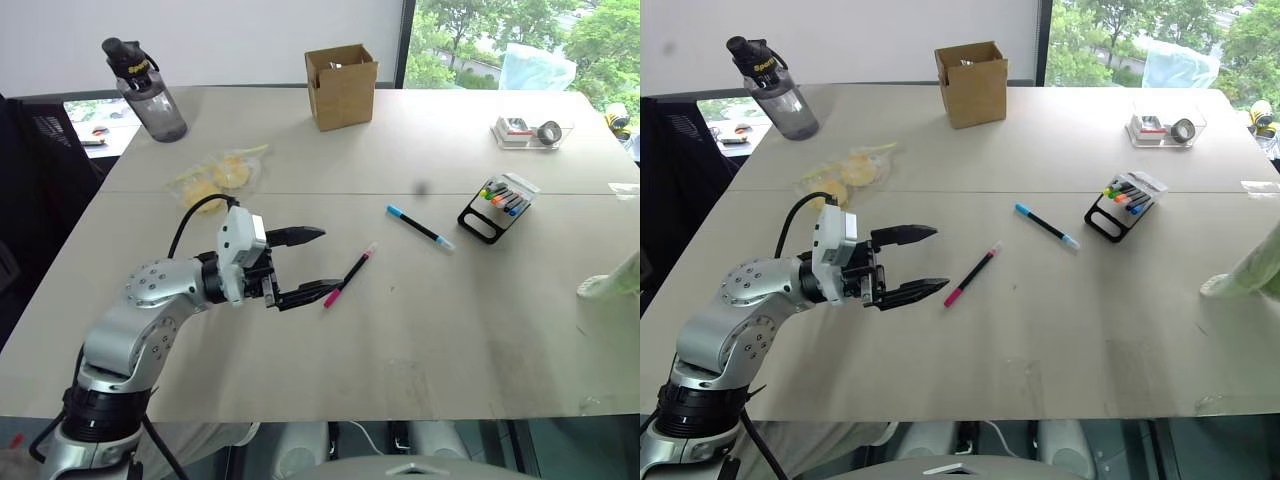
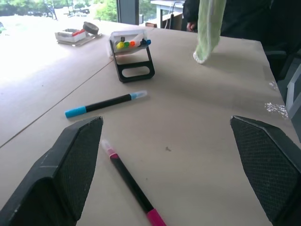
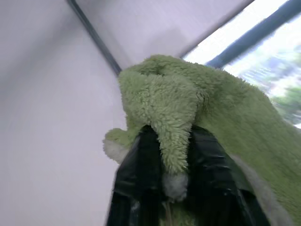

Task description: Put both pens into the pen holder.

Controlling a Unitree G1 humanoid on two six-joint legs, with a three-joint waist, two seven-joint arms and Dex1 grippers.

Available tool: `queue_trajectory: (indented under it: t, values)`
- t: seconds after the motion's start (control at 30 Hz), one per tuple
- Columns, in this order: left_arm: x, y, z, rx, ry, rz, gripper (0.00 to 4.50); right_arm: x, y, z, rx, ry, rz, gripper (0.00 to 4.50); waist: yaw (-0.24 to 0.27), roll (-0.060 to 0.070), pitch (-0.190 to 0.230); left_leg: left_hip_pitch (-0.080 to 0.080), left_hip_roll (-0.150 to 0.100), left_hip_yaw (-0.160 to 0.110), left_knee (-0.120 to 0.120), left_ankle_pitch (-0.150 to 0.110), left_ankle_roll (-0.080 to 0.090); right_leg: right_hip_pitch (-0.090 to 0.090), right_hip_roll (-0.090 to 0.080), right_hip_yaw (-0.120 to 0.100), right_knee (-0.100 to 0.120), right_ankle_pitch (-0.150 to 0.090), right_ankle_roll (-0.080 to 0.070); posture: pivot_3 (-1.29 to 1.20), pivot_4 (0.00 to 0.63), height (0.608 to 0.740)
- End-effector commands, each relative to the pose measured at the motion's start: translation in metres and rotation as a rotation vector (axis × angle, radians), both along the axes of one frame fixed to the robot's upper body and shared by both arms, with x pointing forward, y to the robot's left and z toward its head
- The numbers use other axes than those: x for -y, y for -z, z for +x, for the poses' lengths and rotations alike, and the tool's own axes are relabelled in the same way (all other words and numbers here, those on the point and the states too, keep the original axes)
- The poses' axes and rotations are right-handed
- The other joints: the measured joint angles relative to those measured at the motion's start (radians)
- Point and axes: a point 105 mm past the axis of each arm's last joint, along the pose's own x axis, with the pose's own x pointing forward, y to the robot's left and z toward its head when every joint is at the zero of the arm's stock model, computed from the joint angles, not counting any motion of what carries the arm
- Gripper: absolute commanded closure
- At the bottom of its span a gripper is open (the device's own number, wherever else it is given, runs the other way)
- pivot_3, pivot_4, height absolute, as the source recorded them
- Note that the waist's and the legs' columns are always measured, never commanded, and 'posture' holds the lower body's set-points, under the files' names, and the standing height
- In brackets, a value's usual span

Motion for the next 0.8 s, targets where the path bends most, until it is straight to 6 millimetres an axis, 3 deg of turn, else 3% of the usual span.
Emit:
queue_trajectory:
  t: [0.03,0.07,0.4,0.53,0.67,0.8]
  values:
    - [0.005,-0.01,-0.004,0.045,0.024,-0.012,0.0,-0.011,0.031,0.012,-0.216,0.05,-0.282,2.06,0.0,0.001,0.0,0.0,0.0,0.0,0.0,0.0,0.0,0.0,0.0,0.0,0.0,0.0,0.0,0.0,0.15,0.736]
    - [0.006,-0.01,-0.004,0.045,0.025,-0.011,0.0,-0.015,0.038,0.012,-0.248,0.032,-0.321,1.56,0.0,0.002,0.0,0.0,0.0,0.0,0.0,0.0,0.0,0.0,0.0,0.0,0.0,0.0,0.0,0.0,0.15,0.736]
    - [0.006,0.0,-0.003,0.023,0.004,-0.008,0.0,-0.037,0.035,-0.01,-0.212,-0.168,-0.346,1.56,0.002,0.003,0.001,0.0,0.0,-0.001,0.0,0.0,0.0,0.0,0.004,0.0,-0.001,0.0,0.0,0.0,0.15,0.736]
    - [0.003,0.027,0.008,-0.025,-0.106,0.076,0.0,-0.075,0.039,-0.024,-0.177,-0.361,-0.412,1.56,0.002,0.003,0.001,0.0,-0.001,-0.001,0.0,0.0,0.0,0.0,0.004,0.0,-0.001,0.0,0.0,0.0,0.15,0.736]
    - [0.013,0.041,0.015,-0.023,-0.178,0.083,0.0,-0.104,0.061,-0.035,-0.206,-0.47,-0.508,1.56,0.003,0.001,0.001,0.0,0.0,-0.002,-0.001,0.0,0.0,0.0,0.004,-0.001,-0.001,0.0,0.001,0.0,0.15,0.736]
    - [0.021,0.058,0.022,-0.041,-0.254,0.112,0.0,-0.131,0.094,-0.043,-0.278,-0.557,-0.598,1.56,0.003,0.001,0.001,-0.001,0.0,-0.002,0.0,0.0,0.0,0.0,0.001,-0.001,-0.001,0.0,0.001,0.0,0.15,0.736]
